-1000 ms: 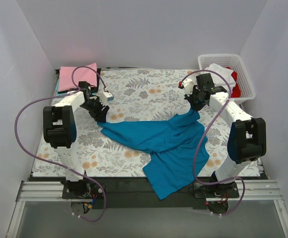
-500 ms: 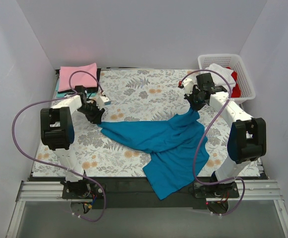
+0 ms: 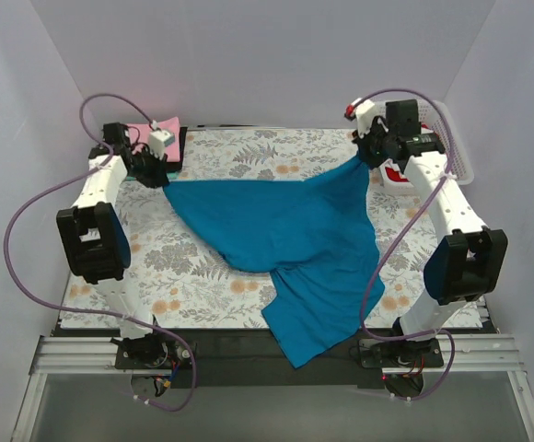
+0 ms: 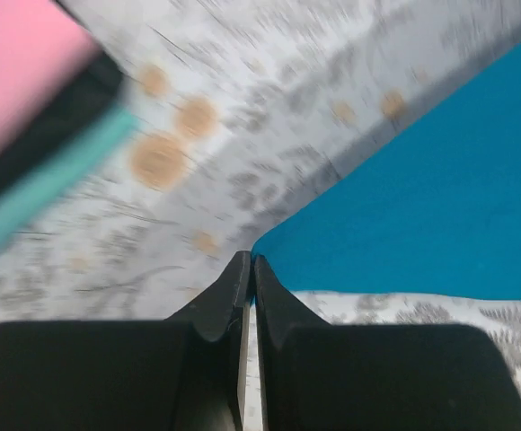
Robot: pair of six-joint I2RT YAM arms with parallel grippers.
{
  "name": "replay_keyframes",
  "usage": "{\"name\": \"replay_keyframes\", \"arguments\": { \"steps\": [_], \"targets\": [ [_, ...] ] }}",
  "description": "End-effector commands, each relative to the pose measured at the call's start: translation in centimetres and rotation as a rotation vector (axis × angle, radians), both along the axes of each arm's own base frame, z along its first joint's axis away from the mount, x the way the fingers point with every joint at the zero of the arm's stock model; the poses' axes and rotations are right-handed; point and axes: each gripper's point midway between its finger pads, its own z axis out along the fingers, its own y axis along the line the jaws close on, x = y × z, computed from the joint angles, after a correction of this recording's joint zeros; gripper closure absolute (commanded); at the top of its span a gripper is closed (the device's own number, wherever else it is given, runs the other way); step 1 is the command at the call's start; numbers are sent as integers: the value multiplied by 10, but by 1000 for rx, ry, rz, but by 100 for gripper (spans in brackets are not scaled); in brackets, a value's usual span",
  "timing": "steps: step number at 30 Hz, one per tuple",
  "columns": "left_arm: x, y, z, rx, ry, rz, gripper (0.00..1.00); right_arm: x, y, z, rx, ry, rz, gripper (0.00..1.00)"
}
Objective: Fold and stack the t-shirts
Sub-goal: Flatten the tshirt out
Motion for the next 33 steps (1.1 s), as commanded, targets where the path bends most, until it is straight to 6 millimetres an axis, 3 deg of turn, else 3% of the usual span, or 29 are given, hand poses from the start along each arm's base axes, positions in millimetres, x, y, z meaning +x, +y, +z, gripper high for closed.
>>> {"name": "replay_keyframes", "arguments": {
  "steps": [1,5,6,9,11,12,13,15,17,18,21,22,24,25,27,31,32,33],
  "targets": [
    [41,9,102,-60,-242,128,100,14,0,113,98,-284,-6,99],
    [49,13,177,-77,-430,201,100,12,1,190,151,-495,-11,99],
    [49,15,188,-76,-461,219,100,10,-2,204,156,-539,-23,99],
    [36,26,240,-54,-619,308,100,-4,-8,254,177,-705,-45,99],
    [30,36,263,-37,-715,370,100,-21,-14,291,195,-823,-56,99],
    [13,36,293,-40,-794,387,100,-26,-18,296,194,-847,-74,99],
    [6,36,306,-44,-831,401,100,-43,-22,315,205,-904,-80,99],
    [-17,38,342,-55,-934,443,100,-58,-27,332,214,-976,-95,99],
    [-37,38,369,-60,-1011,467,100,-88,-33,357,230,-1062,-104,99],
    [-59,38,387,-61,-1069,483,100,-95,-37,362,234,-1094,-118,99],
    [-92,39,411,-57,-1186,517,100,-149,-50,395,259,-1230,-144,99],
    [-117,37,428,-61,-1256,520,100,-159,-53,398,261,-1246,-148,99],
    [-142,37,448,-63,-1344,541,100,-194,-60,419,284,-1346,-159,99],
    [-165,35,462,-67,-1401,546,100,-207,-62,428,294,-1388,-157,99],
    [-187,36,477,-55,-1468,566,100,-235,-65,441,311,-1444,-147,99],
    [-238,41,515,-18,-1614,623,100,-274,-72,466,323,-1534,-148,99],
    [-246,41,521,-10,-1633,627,100,-287,-73,477,325,-1567,-147,99],
    [-249,42,525,15,-1645,626,100,-287,-74,481,306,-1579,-148,99]
  ]
}}
